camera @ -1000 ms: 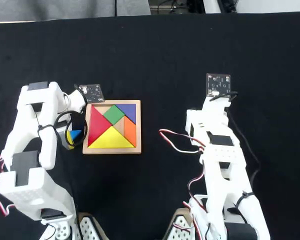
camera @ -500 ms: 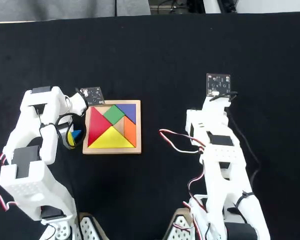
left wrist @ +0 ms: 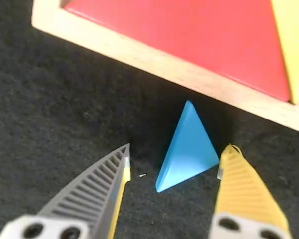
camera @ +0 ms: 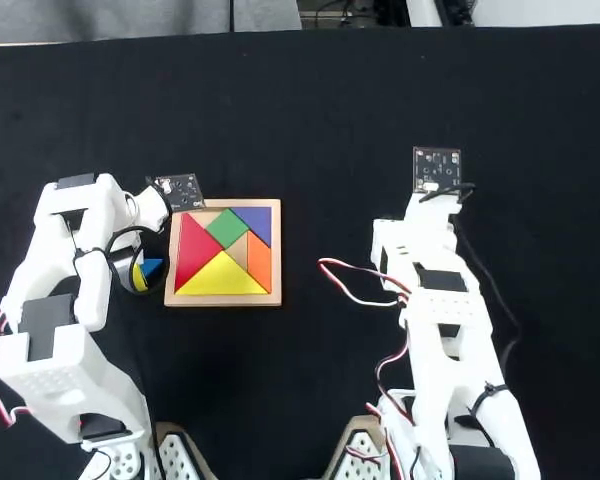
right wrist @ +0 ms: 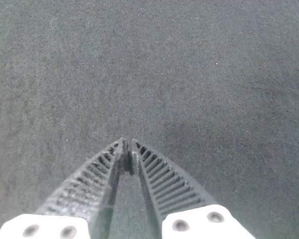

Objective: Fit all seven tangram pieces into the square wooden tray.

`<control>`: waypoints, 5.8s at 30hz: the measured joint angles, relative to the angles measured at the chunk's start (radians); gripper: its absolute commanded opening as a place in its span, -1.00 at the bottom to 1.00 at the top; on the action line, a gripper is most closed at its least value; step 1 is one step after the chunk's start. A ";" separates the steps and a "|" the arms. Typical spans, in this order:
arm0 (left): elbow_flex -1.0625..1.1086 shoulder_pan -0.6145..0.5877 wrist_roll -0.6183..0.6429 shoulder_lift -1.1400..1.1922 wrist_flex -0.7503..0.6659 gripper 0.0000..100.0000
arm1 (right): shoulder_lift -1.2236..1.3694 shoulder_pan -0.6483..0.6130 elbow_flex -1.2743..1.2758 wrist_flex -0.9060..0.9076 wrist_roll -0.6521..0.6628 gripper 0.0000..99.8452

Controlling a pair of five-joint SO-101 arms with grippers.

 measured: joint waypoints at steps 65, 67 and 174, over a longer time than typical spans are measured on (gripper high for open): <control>-0.152 0.087 0.000 0.075 0.244 -0.75 | 0.000 0.000 0.000 0.000 0.000 -0.98; -0.173 0.103 0.000 0.041 0.299 -0.75 | 0.000 0.000 0.000 0.000 0.000 -0.98; -1.324 0.295 0.261 0.425 0.758 -0.77 | 0.000 -0.005 0.000 0.000 0.035 -0.98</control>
